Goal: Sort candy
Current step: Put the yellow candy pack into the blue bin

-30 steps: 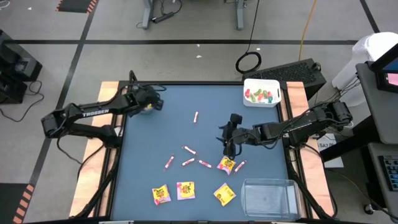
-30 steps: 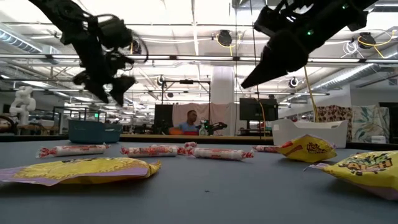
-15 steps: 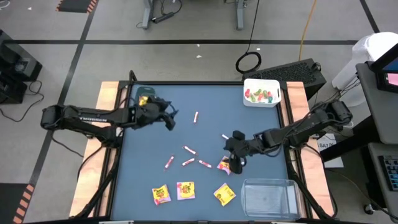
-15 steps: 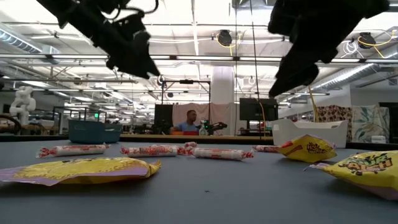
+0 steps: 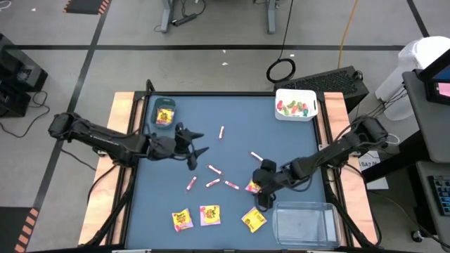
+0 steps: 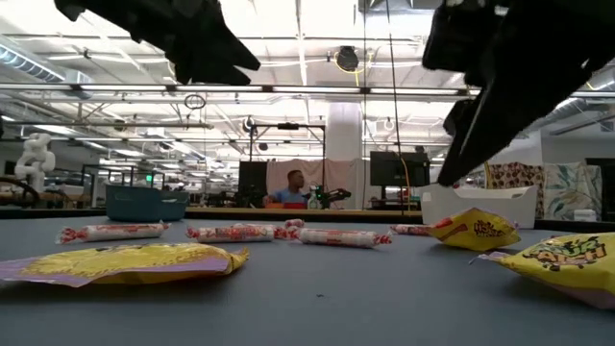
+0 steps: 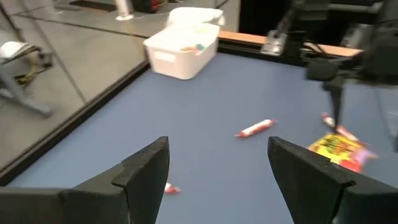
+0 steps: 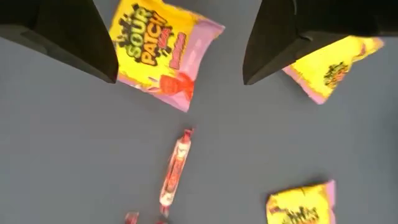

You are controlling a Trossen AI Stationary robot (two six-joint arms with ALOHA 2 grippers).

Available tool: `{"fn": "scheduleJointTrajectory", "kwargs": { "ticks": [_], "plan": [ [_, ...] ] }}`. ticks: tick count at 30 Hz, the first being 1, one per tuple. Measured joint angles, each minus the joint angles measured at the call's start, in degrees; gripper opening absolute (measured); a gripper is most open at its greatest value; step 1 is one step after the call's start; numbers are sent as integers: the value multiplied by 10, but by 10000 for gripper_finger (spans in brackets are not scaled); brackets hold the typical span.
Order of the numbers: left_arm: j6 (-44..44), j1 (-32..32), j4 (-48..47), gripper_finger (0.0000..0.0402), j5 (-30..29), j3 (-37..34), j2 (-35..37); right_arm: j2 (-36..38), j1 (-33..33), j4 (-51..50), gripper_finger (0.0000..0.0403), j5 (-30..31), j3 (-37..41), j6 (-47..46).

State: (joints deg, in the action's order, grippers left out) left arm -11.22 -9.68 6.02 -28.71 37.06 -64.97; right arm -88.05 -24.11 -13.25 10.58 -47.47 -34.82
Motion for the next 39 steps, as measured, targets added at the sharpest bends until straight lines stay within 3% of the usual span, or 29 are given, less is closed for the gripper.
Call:
{"fn": "scheduleJointTrajectory", "kwargs": {
  "ticks": [8,15,20,31,39],
  "plan": [
    [-2,-50,38,276,-1,0,-42,-104,0,-155,332,12,-109,-20],
    [-4,-68,75,276,-3,0,-86,-174,-1,-218,301,6,-178,-28],
    [-4,-74,83,276,-3,0,-111,-201,0,-242,253,1,-189,-40],
    [-4,-76,91,276,-3,0,-118,-200,-1,-244,97,0,-188,-31],
    [-4,-76,132,276,9,0,-118,-200,-1,-248,67,-12,-236,37]
  ]
}}
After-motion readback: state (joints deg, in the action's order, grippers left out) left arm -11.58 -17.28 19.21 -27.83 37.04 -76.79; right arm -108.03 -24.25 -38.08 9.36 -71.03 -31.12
